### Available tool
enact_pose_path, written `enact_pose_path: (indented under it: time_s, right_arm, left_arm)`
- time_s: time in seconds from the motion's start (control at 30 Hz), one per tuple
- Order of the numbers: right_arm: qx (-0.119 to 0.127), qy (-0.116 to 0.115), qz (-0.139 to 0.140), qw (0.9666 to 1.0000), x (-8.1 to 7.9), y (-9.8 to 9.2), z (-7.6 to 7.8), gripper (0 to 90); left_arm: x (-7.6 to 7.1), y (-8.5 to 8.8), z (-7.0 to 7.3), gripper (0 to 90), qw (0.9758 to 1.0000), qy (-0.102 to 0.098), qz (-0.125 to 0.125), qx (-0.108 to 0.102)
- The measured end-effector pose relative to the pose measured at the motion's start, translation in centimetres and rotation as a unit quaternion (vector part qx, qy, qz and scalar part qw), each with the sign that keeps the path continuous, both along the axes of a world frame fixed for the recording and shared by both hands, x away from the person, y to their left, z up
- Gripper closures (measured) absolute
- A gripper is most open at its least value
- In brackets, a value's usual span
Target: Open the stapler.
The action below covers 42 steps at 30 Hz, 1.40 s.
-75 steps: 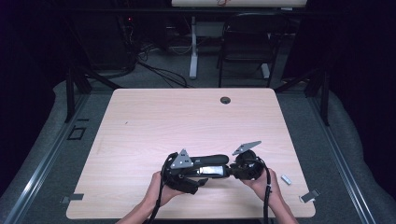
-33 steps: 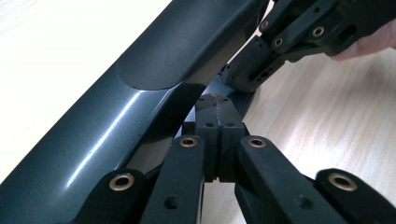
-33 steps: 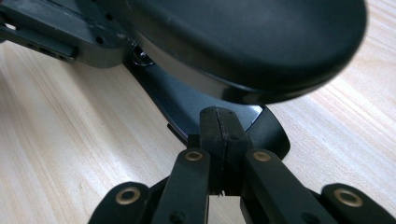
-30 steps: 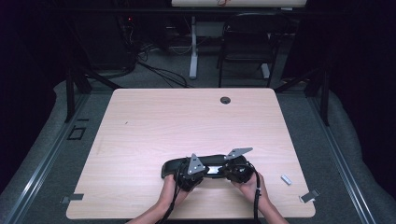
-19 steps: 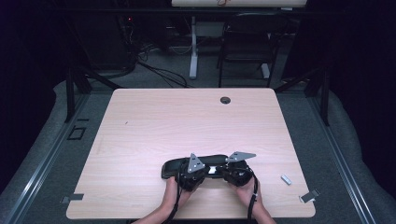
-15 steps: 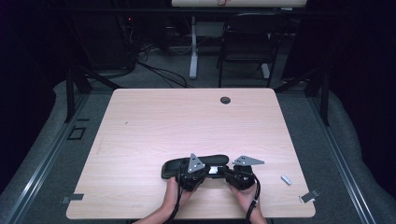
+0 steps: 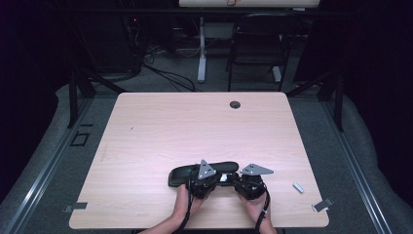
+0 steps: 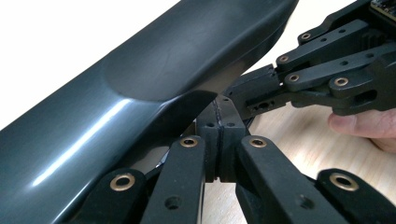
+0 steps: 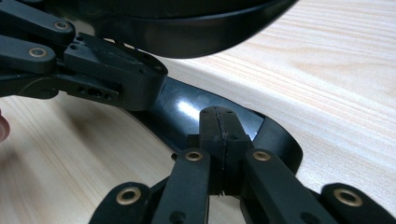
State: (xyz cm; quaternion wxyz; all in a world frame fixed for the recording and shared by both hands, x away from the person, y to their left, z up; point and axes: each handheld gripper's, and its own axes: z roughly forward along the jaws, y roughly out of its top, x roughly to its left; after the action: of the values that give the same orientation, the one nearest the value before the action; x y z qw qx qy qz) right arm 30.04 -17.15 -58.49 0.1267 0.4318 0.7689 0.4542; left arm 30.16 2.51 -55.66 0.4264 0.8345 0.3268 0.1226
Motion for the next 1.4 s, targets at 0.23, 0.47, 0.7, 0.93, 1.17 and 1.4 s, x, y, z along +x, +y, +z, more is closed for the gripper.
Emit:
enact_pose_path:
  time_s: [0.23,0.47,0.7,0.93,1.17,1.4]
  right_arm:
    - [-0.005,-0.002,-0.001,1.0,0.0,0.0,0.0,90.0]
    - [-0.004,-0.003,-0.002,1.0,0.0,0.0,0.0,90.0]
    - [-0.006,-0.004,-0.003,1.0,-0.1,0.0,0.0,90.0]
    - [-0.007,-0.006,-0.005,0.9999,-0.1,0.1,0.0,90.0]
    - [-0.009,-0.008,-0.004,0.9999,-0.1,0.1,0.0,90.0]
    - [-0.01,-0.01,-0.004,0.9999,-0.2,0.1,0.0,90.0]
  left_arm:
    - [-0.1,-0.8,-0.4,90.0,0.9994,-0.002,0.033,-0.011]
    - [-0.6,-1.8,-0.8,90.0,0.9966,-0.004,0.071,-0.042]
    - [-1.1,-2.6,-1.0,90.0,0.9925,-0.008,0.091,-0.081]
    - [-1.3,-2.5,-1.3,90.0,0.9911,-0.017,0.1,-0.086]
    - [-1.2,-2.2,-1.2,90.0,0.9875,-0.031,0.116,-0.102]
    - [-1.3,-2.1,-1.1,90.0,0.986,-0.036,0.119,-0.111]
